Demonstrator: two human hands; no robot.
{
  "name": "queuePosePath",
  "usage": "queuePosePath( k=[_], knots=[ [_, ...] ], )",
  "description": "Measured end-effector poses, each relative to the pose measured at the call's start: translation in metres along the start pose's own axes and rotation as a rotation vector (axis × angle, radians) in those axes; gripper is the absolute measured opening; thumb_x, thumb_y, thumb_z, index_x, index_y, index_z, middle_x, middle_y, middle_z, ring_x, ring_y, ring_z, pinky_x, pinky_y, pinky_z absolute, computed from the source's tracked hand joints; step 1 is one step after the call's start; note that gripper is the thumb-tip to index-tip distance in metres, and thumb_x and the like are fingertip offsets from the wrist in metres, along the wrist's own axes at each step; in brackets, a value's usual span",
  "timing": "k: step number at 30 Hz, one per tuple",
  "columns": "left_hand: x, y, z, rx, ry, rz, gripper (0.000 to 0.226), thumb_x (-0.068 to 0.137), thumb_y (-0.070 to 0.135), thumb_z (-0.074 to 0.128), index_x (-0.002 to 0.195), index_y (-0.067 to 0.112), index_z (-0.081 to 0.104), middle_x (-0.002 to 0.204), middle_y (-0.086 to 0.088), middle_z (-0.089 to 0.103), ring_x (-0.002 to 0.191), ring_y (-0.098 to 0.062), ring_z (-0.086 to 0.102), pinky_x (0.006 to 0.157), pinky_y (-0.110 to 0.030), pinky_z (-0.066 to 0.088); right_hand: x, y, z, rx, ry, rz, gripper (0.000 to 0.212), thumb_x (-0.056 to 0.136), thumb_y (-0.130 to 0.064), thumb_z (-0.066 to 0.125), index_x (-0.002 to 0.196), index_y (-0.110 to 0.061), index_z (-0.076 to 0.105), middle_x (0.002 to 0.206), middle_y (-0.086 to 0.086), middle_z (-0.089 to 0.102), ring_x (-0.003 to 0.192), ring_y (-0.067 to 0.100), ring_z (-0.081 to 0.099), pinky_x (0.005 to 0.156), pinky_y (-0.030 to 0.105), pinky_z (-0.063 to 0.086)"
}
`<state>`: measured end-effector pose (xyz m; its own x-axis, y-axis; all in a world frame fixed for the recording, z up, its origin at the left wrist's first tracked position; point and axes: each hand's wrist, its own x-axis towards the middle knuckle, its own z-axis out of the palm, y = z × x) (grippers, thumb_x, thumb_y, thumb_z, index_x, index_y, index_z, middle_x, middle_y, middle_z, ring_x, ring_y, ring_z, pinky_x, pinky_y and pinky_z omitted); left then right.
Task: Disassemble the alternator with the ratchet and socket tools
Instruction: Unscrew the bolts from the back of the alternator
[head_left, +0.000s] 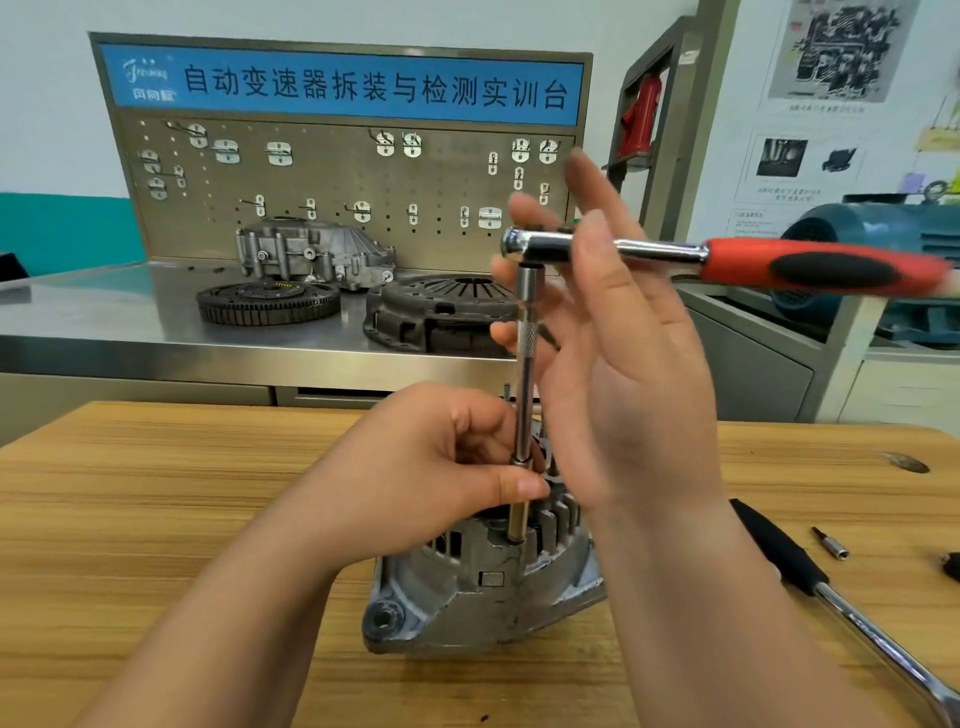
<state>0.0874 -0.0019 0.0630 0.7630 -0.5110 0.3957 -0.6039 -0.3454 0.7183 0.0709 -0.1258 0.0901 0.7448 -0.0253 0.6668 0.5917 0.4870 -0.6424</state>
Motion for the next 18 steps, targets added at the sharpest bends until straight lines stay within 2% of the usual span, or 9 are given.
queuePosePath(
  k=[2,3,6,8,11,13,14,16,18],
  knots=[
    [0.0002,0.0,0.0005,-0.006,0.007,-0.009,0.022,0.074,0.018,0.077,0.074,0.0,0.063,0.062,-0.012,0.062,0.056,-0.012,0.053,0.055,-0.026,0.045,-0.0017,-0.0002,0.0013,-0.038,-0.013,-0.068,0.024,0.091,-0.025,0.052,0.109,-0.031,0.067,0.118,-0.005,0.068,0.111,0.021,0.06,0.072,0.025,0.049],
    [0.0001,0.0004,0.0009,-0.005,0.01,-0.012,0.022,0.074,0.017,0.077,0.071,0.002,0.062,0.058,-0.008,0.06,0.055,-0.011,0.052,0.054,-0.024,0.044,-0.0023,0.0001,0.0022,-0.028,-0.025,-0.072,0.024,0.091,-0.025,0.051,0.109,-0.031,0.066,0.12,-0.004,0.068,0.114,0.024,0.06,0.07,0.025,0.049],
    [-0.0002,0.0013,0.0011,-0.048,-0.01,-0.023,0.021,0.073,0.015,0.077,0.063,0.009,0.06,0.051,0.01,0.057,0.048,-0.001,0.05,0.048,-0.012,0.039,-0.0021,0.0001,0.0036,0.064,-0.057,0.029,0.029,0.093,-0.038,0.046,0.116,-0.028,0.061,0.114,-0.003,0.07,0.096,0.02,0.066,0.067,0.023,0.05],
    [-0.0019,0.0037,-0.0002,-0.07,-0.041,-0.019,0.018,0.074,0.014,0.076,0.063,0.013,0.061,0.051,0.011,0.057,0.047,0.001,0.048,0.048,-0.01,0.038,-0.0007,-0.0001,0.002,0.11,-0.056,0.113,0.045,0.086,-0.048,0.043,0.123,-0.027,0.057,0.105,0.0,0.073,0.087,0.019,0.068,0.063,0.023,0.051],
    [-0.0029,0.0058,-0.002,-0.09,-0.061,-0.005,0.016,0.072,0.025,0.073,0.069,0.011,0.065,0.065,-0.015,0.064,0.06,-0.014,0.055,0.06,-0.028,0.049,-0.0004,0.0004,0.0,0.094,-0.036,0.126,0.047,0.083,-0.051,0.044,0.124,-0.031,0.054,0.098,0.002,0.075,0.083,0.018,0.069,0.06,0.022,0.051],
    [-0.0022,0.0072,-0.0013,-0.067,-0.042,-0.008,0.036,0.067,0.032,0.071,0.077,-0.002,0.063,0.076,-0.028,0.063,0.061,-0.031,0.055,0.067,-0.047,0.053,-0.0011,0.0007,0.0004,0.02,-0.032,0.05,0.03,0.092,-0.044,0.047,0.12,-0.035,0.057,0.108,0.002,0.073,0.09,0.018,0.068,0.063,0.022,0.051],
    [-0.0019,0.0076,-0.0004,-0.056,-0.025,-0.021,0.038,0.068,0.03,0.073,0.08,-0.005,0.063,0.078,-0.029,0.064,0.064,-0.037,0.058,0.07,-0.053,0.053,-0.0015,-0.0002,0.0012,-0.032,-0.035,0.002,0.026,0.094,-0.036,0.048,0.118,-0.036,0.059,0.115,0.001,0.071,0.097,0.018,0.067,0.065,0.022,0.051],
    [-0.0011,0.0073,0.0011,-0.024,0.009,-0.04,0.027,0.074,0.02,0.077,0.081,-0.003,0.064,0.077,-0.023,0.066,0.07,-0.04,0.062,0.072,-0.055,0.054,-0.002,-0.0019,0.0018,-0.116,-0.064,-0.075,0.025,0.092,-0.024,0.052,0.111,-0.034,0.065,0.124,-0.003,0.067,0.11,0.018,0.063,0.071,0.023,0.05],
    [-0.0002,0.0065,0.002,0.006,0.027,-0.047,0.021,0.076,0.016,0.076,0.078,-0.001,0.064,0.074,-0.017,0.067,0.065,-0.032,0.061,0.068,-0.048,0.053,-0.0021,-0.0032,0.0024,-0.14,-0.094,-0.084,0.024,0.09,-0.02,0.055,0.105,-0.034,0.067,0.125,-0.006,0.065,0.109,0.015,0.062,0.074,0.024,0.049]
  ],
)
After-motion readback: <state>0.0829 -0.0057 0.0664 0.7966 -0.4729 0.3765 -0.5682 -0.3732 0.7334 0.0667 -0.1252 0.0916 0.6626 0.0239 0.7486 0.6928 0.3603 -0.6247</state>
